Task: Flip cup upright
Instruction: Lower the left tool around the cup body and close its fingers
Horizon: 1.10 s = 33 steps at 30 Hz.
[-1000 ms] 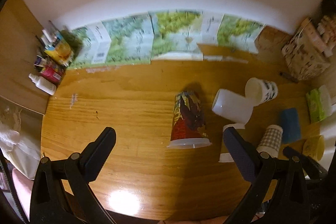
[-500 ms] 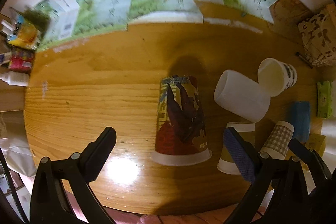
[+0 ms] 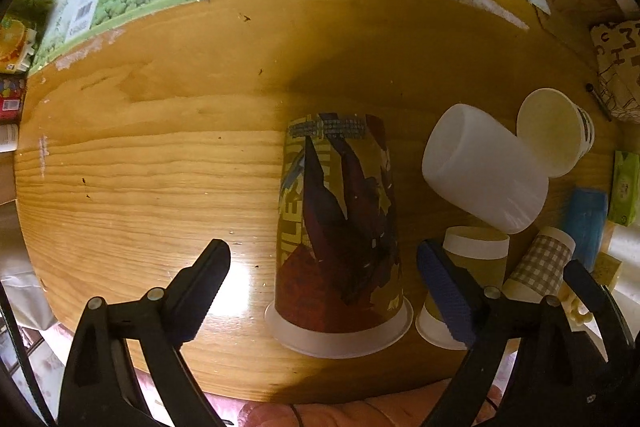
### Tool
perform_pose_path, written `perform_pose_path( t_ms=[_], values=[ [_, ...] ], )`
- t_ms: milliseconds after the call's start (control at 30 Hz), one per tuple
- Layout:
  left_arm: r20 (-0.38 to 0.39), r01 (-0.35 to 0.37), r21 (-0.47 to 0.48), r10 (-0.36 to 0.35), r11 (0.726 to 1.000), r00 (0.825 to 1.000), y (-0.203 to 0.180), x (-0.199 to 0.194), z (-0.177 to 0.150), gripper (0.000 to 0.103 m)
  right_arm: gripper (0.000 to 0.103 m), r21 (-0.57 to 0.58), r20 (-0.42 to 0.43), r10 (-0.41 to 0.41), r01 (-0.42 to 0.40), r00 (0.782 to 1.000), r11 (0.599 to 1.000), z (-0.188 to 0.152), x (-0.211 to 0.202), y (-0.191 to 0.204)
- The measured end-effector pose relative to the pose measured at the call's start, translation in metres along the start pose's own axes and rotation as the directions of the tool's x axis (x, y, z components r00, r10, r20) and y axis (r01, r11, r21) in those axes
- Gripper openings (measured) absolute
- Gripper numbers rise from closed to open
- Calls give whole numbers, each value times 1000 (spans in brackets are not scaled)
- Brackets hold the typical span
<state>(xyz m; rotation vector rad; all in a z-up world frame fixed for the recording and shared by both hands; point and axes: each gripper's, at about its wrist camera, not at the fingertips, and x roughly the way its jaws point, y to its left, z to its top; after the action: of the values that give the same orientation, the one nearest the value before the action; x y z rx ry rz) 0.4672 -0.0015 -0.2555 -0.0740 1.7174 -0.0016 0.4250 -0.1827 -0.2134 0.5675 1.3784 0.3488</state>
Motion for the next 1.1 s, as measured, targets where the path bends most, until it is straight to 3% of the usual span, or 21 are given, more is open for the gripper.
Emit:
perform_pose_path(
  t_ms=[367,500,833,1100],
  values=[
    [-34,9,-13,-9,1000,999,9,23,13,88,103,2,-15,-5,5,1000,1000,0,4,2],
    [-54,23,-17,-24,1000,998,10,33,15,76,103,7,-23,-7,8,1000,1000,0,5,1],
    [-21,20,4,-20,1000,1000,11,33,16,76,103,5,-35,-10,10,999,1000,-1,6,2],
    [12,-14,79,13,997,1000,5,31,11,75,103,-9,-29,-8,8,1000,1000,-3,3,3]
  ],
)
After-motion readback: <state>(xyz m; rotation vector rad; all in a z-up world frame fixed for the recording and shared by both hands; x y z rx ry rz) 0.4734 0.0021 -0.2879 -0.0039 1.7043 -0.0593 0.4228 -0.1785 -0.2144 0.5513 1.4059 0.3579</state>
